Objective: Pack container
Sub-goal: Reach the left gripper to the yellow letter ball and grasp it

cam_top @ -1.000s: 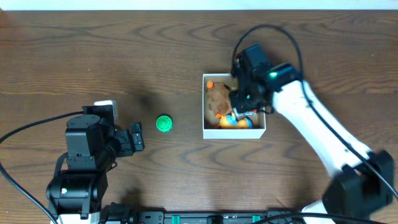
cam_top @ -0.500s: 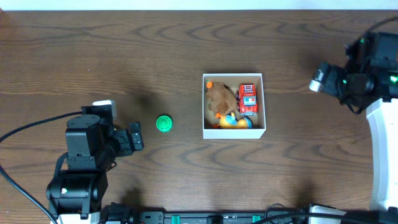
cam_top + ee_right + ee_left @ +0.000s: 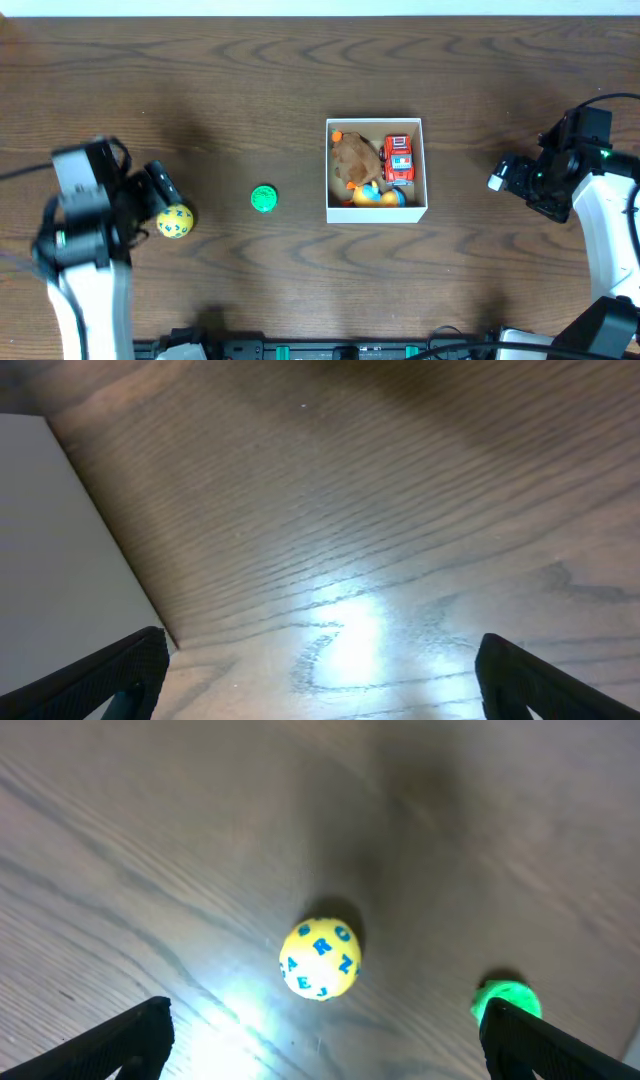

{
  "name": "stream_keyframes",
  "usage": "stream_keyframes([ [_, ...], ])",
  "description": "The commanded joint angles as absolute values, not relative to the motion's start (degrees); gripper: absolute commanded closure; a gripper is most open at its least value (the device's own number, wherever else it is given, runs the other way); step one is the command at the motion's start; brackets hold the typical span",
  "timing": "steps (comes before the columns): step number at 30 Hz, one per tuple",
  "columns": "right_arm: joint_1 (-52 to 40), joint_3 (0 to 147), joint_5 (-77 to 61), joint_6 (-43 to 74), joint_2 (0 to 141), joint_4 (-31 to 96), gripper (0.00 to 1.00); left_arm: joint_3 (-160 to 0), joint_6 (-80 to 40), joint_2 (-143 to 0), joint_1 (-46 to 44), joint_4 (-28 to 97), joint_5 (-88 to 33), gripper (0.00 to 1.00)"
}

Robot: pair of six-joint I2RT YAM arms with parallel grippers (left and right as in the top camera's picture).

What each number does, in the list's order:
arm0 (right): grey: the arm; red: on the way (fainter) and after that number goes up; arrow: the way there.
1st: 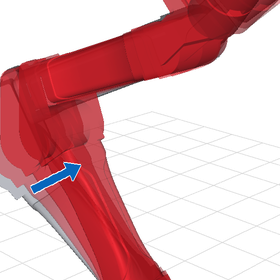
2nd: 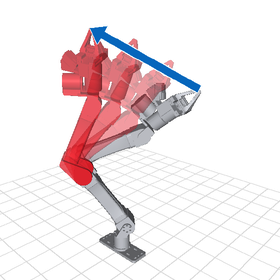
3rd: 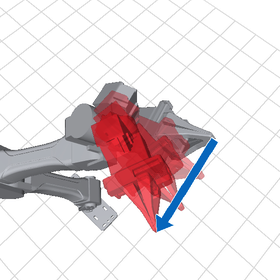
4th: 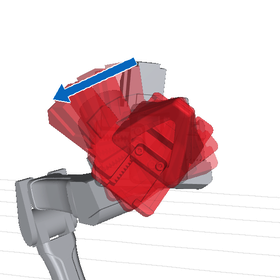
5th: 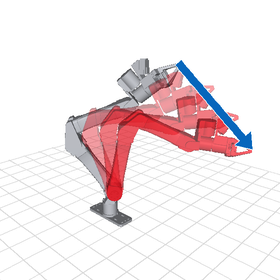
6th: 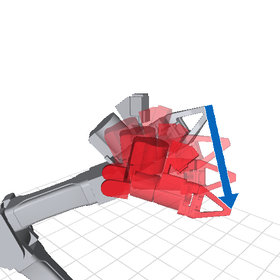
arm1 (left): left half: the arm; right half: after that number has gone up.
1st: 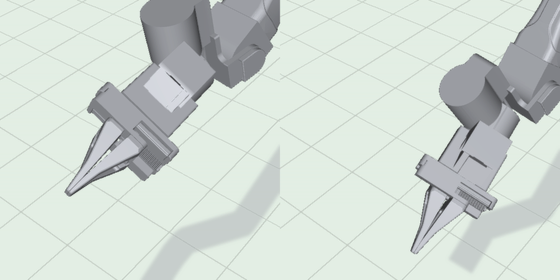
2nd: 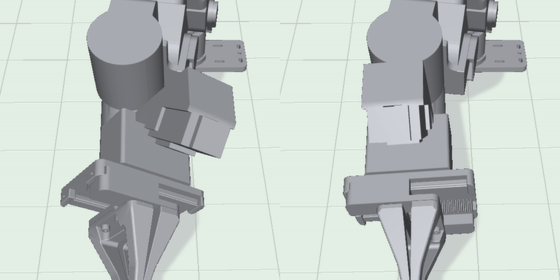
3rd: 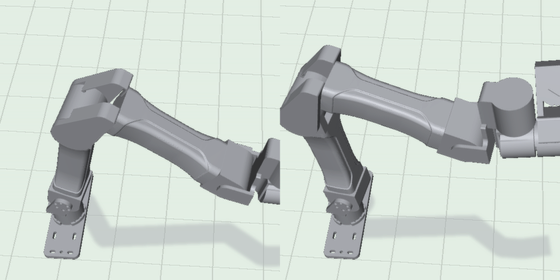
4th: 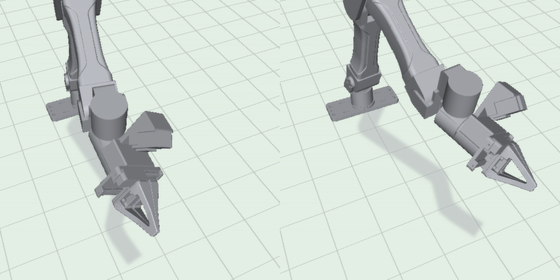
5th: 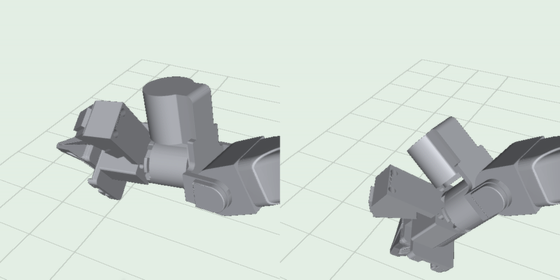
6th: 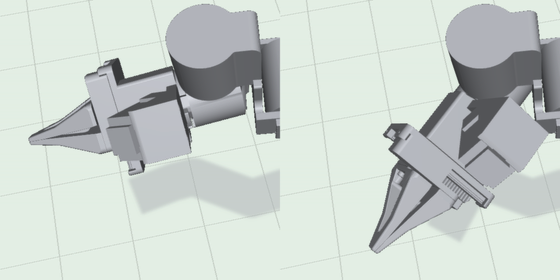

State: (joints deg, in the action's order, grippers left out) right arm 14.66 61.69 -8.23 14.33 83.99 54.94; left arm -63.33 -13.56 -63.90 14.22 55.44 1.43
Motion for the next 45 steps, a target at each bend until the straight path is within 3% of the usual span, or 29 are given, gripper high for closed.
stream_keyframes([
  [1, 14.9, 61.5, -9.5, 14.8, 83.9, 54.8, 0.01, -63.3, -14.3, -71.5, 15.1, 55.8, -1.1, 0.02],
  [12, 14.9, 61.5, -9.5, 14.7, 83.9, 54.8, 0.01, -63.2, -14.2, -91.7, 15.1, 54.8, -1.1, 0.02],
  [24, 14.9, 61.5, -9.5, 14.7, 83.9, 54.9, 0.01, -62.4, -12.8, -101.1, 15.1, 55.0, -5.4, 0.02],
  [29, 14.9, 61.5, -9.5, 14.5, 83.9, 55.0, 0.01, -62.4, -12.8, -101.4, 15.1, 55.0, -5.4, 0.15],
  [32, 14.9, 61.5, -9.5, 14.5, 83.9, 55.0, 0.01, -62.4, -12.8, -101.4, 15.1, 55.2, -5.4, 0.32],
  [38, 14.9, 61.5, -9.5, 14.5, 83.9, 55.0, 0.01, -62.4, -12.8, -101.4, 15.1, 55.5, -5.4, 0.52],
  [45, 14.9, 61.5, -9.5, 14.5, 83.9, 55.0, 0.01, -64.4, -14.0, -100.6, 15.0, 57.7, -5.5, 0.66],
])
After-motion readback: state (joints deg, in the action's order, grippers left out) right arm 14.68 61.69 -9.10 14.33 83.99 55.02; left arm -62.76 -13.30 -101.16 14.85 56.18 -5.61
